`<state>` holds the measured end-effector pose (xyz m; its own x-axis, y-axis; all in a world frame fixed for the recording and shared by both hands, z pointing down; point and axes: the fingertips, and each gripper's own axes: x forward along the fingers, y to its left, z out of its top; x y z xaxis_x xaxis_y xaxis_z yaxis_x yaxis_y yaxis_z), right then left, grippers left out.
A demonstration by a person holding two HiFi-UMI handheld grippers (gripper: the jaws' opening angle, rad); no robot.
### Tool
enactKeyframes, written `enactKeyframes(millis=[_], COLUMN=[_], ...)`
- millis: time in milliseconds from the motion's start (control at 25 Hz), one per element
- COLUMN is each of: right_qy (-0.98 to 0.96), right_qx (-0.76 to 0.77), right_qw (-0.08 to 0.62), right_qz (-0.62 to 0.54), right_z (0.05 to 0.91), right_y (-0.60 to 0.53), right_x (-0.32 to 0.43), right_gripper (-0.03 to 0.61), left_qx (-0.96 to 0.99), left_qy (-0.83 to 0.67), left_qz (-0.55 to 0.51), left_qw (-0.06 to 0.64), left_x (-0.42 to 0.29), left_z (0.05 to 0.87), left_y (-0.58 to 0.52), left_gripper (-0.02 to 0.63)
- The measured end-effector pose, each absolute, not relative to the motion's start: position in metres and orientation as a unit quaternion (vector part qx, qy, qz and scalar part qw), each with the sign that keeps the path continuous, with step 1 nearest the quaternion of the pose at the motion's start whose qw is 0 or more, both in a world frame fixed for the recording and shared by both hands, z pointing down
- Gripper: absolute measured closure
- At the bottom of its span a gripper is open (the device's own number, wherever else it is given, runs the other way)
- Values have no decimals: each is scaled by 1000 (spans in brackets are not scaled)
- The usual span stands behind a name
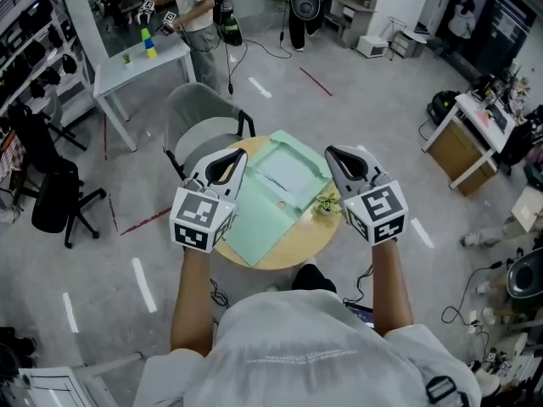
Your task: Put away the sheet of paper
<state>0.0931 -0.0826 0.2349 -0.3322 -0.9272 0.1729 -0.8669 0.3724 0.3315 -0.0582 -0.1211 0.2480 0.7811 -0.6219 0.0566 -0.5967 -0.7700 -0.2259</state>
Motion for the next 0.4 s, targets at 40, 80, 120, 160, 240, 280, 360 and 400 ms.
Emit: enactKeyframes(millis=[40, 80, 120, 160, 240, 280, 360, 400], right_qy=[-811, -811, -811, -810, -811, -811, -812, -812], right_qx=[553, 554, 554, 554, 554, 553, 553, 552], right_qw=[168, 168, 168, 168, 169, 168, 168, 168], right_qz=[-90, -89, -89, -89, -89, -89, -88, -86], right_z=[235, 235, 235, 236, 238, 240, 244, 246], right_y=[-84, -85, -86, -86, -88, -89, -90, -90], right_x=[94, 95, 96, 97, 98, 98, 98, 98], right_gripper=[551, 551, 551, 551, 551, 551, 551, 551], left_qx=[-939, -938, -938, -938, -938, -939, -940, -940], left_qy=[325, 325, 325, 325, 326, 325, 324, 323], left_qz=[-64, -63, -63, -63, -62, -62, -62, -62], left_qw=[98, 99, 99, 99, 98, 97, 91, 88], left_x=[-58, -57, -57, -56, -56, -56, -56, -56], left_z=[247, 247, 247, 247, 249, 251, 255, 258], left_y=[-122, -123, -124, -124, -126, -127, -128, -129], left_gripper=[594, 594, 594, 594, 594, 594, 594, 594])
